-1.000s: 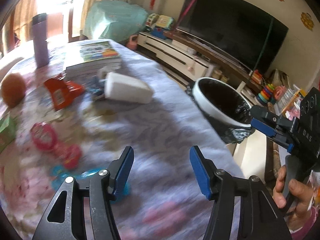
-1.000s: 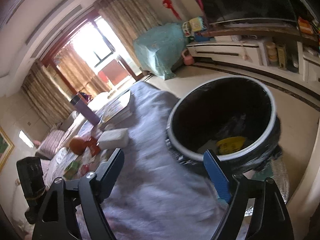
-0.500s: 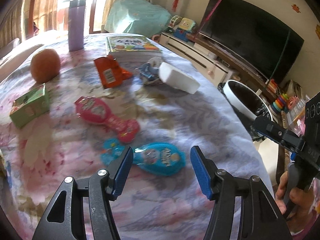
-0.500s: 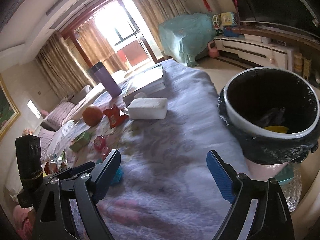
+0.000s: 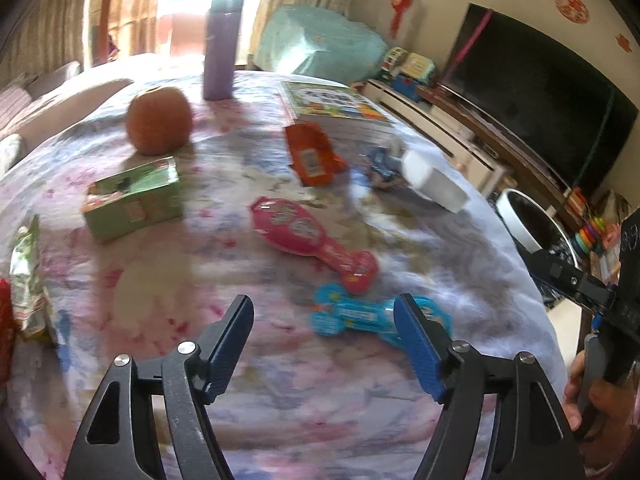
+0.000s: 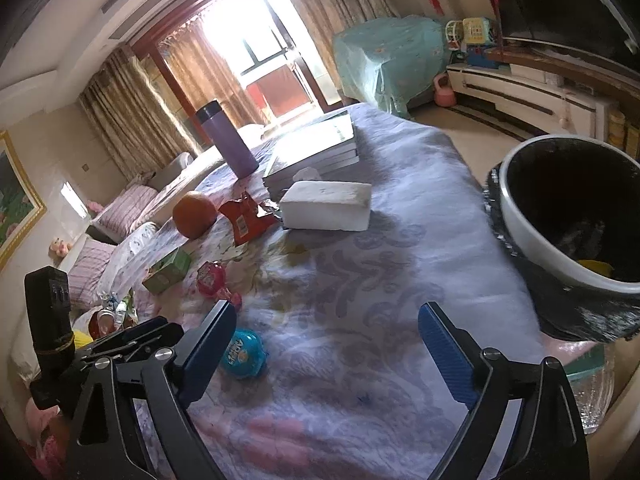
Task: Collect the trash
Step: 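Move both tools back toward the green milk carton and white foam block, then grasp the green milk carton with left tool while right tool grasps the foam block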
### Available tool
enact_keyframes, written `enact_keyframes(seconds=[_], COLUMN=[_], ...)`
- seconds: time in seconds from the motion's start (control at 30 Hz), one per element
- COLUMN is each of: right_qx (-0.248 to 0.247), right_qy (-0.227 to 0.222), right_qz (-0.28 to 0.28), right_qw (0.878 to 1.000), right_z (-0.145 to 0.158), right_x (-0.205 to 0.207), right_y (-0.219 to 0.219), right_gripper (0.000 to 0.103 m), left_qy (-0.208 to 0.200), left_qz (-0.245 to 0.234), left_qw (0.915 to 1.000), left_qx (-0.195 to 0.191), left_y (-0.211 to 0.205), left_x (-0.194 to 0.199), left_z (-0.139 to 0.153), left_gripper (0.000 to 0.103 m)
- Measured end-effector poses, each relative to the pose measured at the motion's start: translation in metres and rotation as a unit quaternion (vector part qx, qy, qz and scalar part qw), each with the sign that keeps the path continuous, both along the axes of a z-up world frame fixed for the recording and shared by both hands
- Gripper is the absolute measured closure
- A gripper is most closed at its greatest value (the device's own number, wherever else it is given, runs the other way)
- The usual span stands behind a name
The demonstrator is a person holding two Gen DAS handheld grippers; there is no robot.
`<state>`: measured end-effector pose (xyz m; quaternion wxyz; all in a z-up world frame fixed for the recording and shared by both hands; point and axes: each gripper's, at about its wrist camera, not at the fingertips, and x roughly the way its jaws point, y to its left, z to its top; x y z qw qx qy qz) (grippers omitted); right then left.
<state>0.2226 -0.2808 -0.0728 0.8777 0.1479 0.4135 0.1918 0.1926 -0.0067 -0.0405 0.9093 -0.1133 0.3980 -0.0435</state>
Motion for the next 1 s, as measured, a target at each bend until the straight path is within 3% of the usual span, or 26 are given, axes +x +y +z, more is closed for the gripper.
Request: enact_keyframes(seconds=[0.2,0.5,0.7,0.87,1.0], right_qx=[0.001,-0.015,-0.061,-0.132,-0.183], right_qy=[0.007,0.002,-0.011,-0.03,-0.028], right_qz=[0.013,0.024,0.082,0.146,0.173], right_qw=[1.0,1.0,0.995,0.98,0.967], right_z=[-0.004,-0.009,-0.005,-0.006,-0.02], right_x=[0.013,0.039,0.064,0.08,0.092], right_y=[0.015,0.023,0.035,0.052,0.065], right_gripper=[0.009,0.008,0.008,0.005,0.005], left_qy=[0.006,0.0,0.014,0.041,0.065], left_qz=[0.038,0.055,-0.01,-0.066,-0.09], left_qw=[0.9992,0.9953,0.9934,0.9818,0.9754], left_qx=[0.013,0.08,0.113,0.173,0.19], left_y=[0.029,0.082,0.11,0.122,0.127], left_x=[0.004,0.03,0.06,0.088,0.108], left_z=[-0.003,0.013,0.016,0.005,-0.01], left_gripper=[0.024,0.02,0.016,0.015,0.014])
